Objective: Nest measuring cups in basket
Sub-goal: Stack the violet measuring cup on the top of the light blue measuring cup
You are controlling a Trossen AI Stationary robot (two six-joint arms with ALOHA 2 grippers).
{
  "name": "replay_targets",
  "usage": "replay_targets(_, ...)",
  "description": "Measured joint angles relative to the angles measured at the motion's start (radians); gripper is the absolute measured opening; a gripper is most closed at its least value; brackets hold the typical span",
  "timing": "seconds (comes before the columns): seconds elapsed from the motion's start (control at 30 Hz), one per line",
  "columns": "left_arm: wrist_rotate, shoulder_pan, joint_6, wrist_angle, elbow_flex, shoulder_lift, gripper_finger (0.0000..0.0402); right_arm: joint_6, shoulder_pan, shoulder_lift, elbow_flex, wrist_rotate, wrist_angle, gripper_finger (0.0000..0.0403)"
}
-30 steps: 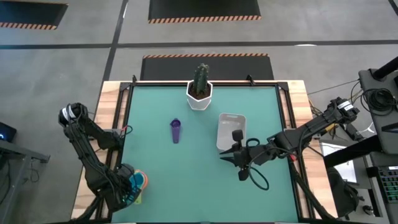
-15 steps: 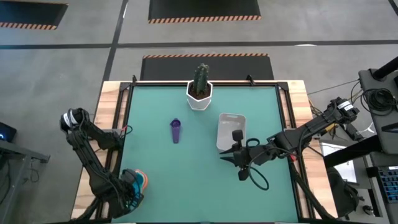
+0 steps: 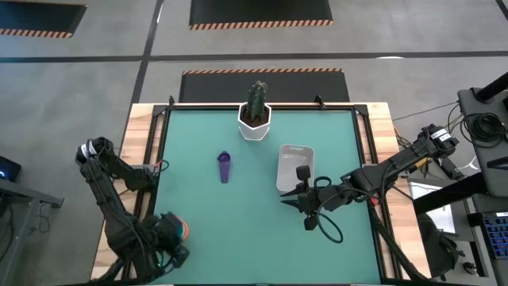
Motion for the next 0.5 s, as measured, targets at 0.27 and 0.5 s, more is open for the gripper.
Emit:
replay_targets(0.27,-0.222,0.236,0.489,-0.010,0.120,0.005,0.0000,0.036,0.002,-0.005,0.054,0.000,-0.211,0.0065)
replay_targets(0.5,-0.174,0.493,0.914,0.142,0.077,0.016,0.0000,-0.004,0.026,-0.057,0.029,0.000,-0.229,0.0051)
